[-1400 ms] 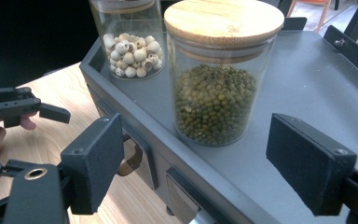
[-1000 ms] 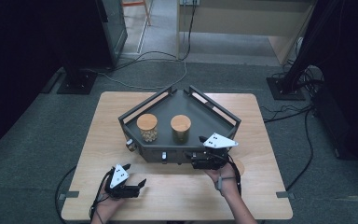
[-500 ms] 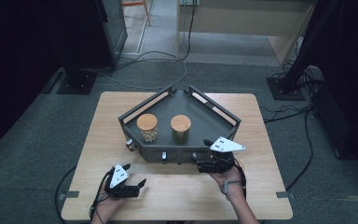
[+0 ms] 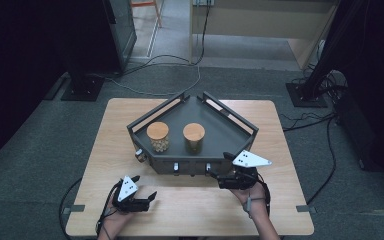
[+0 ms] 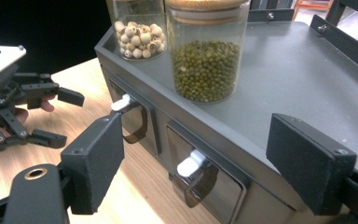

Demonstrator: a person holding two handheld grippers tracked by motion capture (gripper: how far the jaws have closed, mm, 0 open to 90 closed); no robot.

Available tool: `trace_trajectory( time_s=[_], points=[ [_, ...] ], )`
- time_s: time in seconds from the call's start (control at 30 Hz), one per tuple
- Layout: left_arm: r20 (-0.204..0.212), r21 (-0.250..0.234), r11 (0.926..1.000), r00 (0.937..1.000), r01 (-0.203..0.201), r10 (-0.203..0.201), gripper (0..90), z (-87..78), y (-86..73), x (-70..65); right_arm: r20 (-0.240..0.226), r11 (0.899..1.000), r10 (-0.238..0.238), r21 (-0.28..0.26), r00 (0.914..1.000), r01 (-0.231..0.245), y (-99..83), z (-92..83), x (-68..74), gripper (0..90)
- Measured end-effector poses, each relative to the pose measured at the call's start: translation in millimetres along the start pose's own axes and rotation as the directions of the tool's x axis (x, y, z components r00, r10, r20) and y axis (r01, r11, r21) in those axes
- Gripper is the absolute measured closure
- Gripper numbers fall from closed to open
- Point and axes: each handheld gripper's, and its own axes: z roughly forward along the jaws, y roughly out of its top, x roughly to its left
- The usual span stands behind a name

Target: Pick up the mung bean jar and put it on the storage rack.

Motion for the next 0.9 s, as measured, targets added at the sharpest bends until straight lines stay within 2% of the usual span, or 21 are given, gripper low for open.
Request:
trace_trajectory(
  time_s=[0.37, 0.53, 0.77, 0.9],
  points=[
    [-0.001, 0.003, 1.0, 1.0, -0.003, 0.003, 10.8, 0.2, 0.6, -0.5, 0.016, 1.0, 0.007, 0.009, 0.9998, -0.007, -13.9, -10.3, -0.8, 18.9],
    [-0.002, 0.002, 1.0, 1.0, -0.003, 0.003, 10.8, 0.4, 0.4, -1.0, 0.024, 1.0, -0.017, 0.016, 0.9996, 0.017, -17.6, -14.6, 3.9, 18.9],
    [-0.002, 0.004, 1.0, 1.0, -0.003, 0.003, 10.8, 0.4, 0.7, -1.2, 0.031, 1.0, 0.018, 0.005, 0.9994, -0.019, -26.4, -20.8, -1.0, 18.9],
    [-0.002, 0.003, 1.0, 1.0, -0.001, 0.001, 10.8, 0.4, 0.5, -1.0, 0.038, 1.0, 0.021, 0.003, 0.999, -0.022, -29.4, -23.9, -2.2, 18.9]
  ],
)
